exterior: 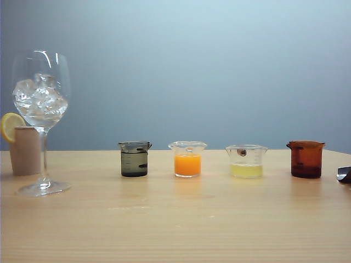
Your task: Pick up the ice scoop on the desk filled with ice cubes, pour the ice into the goblet, and finally put the scoop back on the table.
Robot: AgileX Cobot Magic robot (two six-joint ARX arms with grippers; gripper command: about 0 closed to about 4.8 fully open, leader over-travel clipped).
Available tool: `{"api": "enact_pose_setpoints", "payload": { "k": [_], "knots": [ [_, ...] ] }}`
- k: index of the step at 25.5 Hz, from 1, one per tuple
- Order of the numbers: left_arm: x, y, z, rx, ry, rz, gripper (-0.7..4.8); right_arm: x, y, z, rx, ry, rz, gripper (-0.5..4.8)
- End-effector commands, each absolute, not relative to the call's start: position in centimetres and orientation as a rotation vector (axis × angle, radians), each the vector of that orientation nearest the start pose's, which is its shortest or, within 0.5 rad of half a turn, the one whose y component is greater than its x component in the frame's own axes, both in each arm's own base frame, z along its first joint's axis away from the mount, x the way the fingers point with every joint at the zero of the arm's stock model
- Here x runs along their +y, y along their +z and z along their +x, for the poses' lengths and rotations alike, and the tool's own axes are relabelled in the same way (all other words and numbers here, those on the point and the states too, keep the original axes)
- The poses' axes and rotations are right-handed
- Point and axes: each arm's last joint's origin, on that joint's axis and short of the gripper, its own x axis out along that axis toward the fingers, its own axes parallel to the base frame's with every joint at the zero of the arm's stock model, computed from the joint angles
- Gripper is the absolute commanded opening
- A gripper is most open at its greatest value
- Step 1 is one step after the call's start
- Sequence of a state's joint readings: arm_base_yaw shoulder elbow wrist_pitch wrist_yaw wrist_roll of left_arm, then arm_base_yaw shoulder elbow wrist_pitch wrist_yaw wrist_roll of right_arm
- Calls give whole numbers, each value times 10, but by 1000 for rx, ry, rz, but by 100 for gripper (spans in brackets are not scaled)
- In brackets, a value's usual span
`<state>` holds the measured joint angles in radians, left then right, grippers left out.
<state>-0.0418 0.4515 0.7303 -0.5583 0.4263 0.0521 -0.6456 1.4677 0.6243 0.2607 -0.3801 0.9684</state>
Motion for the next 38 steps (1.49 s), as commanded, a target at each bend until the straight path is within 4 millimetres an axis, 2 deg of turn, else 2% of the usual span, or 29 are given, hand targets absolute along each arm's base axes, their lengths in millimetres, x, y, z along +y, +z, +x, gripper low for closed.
{"api": "enact_pose_setpoints", "payload": {
  "k": [1,4,6,8,10,17,27,35,36,38],
  "knots": [
    [-16,321,91,244,-475,1,-5,-160,170,229,356,-521,1175,73],
    [-16,320,91,247,-475,0,-5,-160,170,229,352,-522,1173,164],
    [-16,320,91,247,-475,0,-5,-160,170,229,354,-519,1174,196],
    [-16,320,91,247,-475,0,-5,-159,170,229,358,-497,1208,256],
    [-16,320,91,247,-475,0,-5,-159,170,230,362,-483,1213,280],
    [-16,320,91,246,-475,0,-5,-157,174,227,371,-481,1227,284],
    [-16,320,91,245,-475,1,-5,-145,195,209,392,-533,1217,284],
    [-16,322,91,232,-475,3,-5,-131,231,191,288,-478,1166,284],
    [-16,322,91,233,-475,3,-5,-130,235,189,273,-470,1159,277],
    [-16,322,91,232,-475,3,-5,-126,243,185,248,-444,1147,209]
  ]
}}
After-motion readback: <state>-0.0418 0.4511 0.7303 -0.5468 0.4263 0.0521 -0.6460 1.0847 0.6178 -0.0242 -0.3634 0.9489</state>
